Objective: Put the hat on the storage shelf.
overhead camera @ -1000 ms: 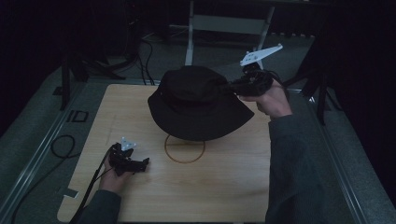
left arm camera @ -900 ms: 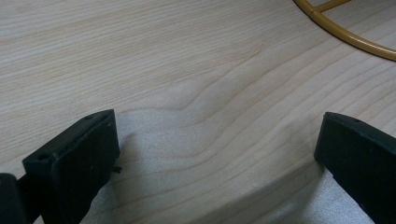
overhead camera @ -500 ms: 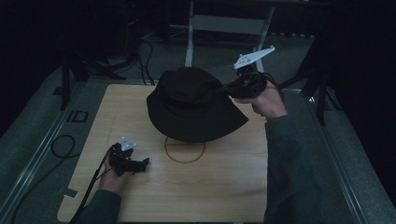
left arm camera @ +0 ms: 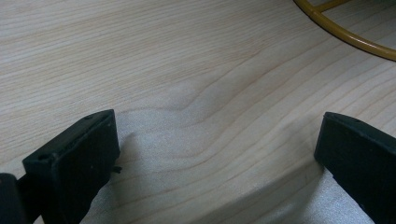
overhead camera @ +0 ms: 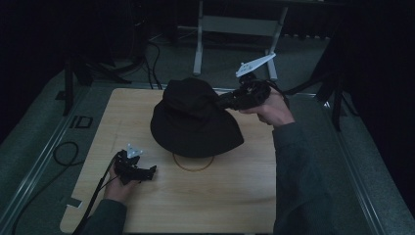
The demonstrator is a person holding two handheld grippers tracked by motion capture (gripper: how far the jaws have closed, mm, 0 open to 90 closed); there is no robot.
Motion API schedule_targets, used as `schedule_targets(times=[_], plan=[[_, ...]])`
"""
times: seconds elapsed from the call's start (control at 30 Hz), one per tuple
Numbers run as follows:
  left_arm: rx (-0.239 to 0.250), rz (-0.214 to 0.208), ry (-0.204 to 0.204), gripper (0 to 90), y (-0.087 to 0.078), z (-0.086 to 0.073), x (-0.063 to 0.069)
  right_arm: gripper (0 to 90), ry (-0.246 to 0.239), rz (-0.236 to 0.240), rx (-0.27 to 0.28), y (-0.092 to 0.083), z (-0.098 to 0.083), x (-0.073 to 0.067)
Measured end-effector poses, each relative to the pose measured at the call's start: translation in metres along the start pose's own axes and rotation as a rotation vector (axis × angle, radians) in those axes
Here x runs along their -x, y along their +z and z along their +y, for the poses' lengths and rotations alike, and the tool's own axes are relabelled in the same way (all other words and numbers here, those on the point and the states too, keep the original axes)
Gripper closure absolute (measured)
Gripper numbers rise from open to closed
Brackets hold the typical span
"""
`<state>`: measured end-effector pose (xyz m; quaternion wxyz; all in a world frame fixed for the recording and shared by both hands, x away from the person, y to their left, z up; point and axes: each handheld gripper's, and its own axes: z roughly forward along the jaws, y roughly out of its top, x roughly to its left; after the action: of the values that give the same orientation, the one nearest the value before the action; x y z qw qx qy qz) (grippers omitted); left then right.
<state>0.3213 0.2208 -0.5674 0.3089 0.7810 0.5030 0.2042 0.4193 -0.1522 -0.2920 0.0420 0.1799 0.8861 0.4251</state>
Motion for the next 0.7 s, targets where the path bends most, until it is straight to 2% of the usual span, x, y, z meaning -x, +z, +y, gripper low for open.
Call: schedule_targets(times=[0.03,0.07,0.1,0.17,0.43,0.7], plan=[[0.000,-0.001,-0.001,0.3,0.000,0.000,0.000,51.4,0.010,-0.011,-0.014,0.000,0.000,0.000],[-0.001,0.000,0.000,0.3,0.000,0.000,0.000,51.4,0.010,-0.011,-0.014,0.000,0.000,0.000],[-0.001,-0.001,-0.001,0.3,0.000,0.000,0.000,47.4,0.005,-0.015,-0.023,0.000,0.000,0.000],[-0.001,-0.001,-0.001,0.3,0.000,0.000,0.000,42.4,0.003,-0.045,-0.043,0.000,-0.001,0.000],[0.000,-0.002,-0.001,0.3,0.000,0.000,0.000,34.4,0.006,-0.087,-0.067,-0.001,-0.003,-0.001],[0.001,-0.002,-0.003,0.3,0.000,0.000,0.000,30.9,0.048,-0.112,-0.073,-0.005,-0.015,0.008]])
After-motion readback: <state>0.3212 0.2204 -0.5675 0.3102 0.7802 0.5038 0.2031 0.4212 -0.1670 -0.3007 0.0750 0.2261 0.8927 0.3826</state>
